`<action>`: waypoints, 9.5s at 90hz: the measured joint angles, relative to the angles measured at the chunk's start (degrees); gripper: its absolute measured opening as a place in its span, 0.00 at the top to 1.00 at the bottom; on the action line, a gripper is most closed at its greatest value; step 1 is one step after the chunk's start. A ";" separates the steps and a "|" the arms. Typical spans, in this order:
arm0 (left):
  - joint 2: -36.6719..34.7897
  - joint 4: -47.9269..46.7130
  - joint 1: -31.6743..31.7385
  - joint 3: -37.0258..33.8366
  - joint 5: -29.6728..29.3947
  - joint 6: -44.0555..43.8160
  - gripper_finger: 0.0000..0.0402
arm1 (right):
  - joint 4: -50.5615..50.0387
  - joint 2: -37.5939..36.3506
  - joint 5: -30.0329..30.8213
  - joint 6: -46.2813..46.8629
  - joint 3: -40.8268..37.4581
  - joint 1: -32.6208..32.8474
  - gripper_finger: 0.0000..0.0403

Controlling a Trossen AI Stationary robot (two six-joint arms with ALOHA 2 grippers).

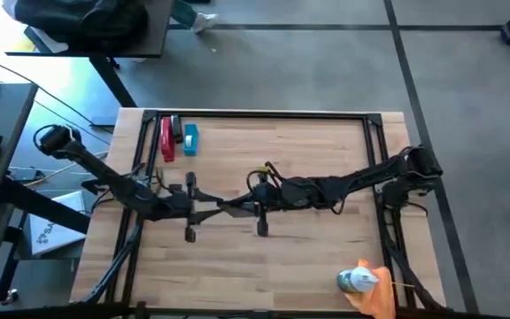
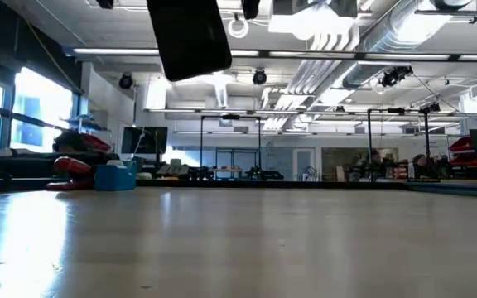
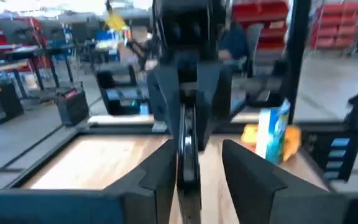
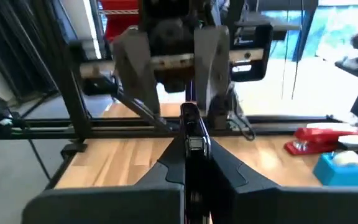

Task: Apply microfiber cloth
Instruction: Spray the front and back of the black cellphone using the white spray bottle

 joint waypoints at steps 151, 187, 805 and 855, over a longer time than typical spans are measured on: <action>7.46 21.21 3.20 0.01 6.97 10.68 0.75 | 11.90 -0.55 -1.29 -10.50 0.07 1.87 1.00; 7.84 22.55 3.10 0.01 7.71 10.68 0.75 | 11.05 -0.55 -0.94 -8.86 0.02 2.42 1.00; -5.76 -10.61 27.32 -2.31 31.91 -7.04 0.96 | -109.84 22.54 -0.38 -47.59 62.00 5.03 0.95; -8.70 -15.39 27.51 -2.31 34.02 -14.45 0.96 | -109.58 18.01 -8.87 -53.36 62.03 7.75 0.95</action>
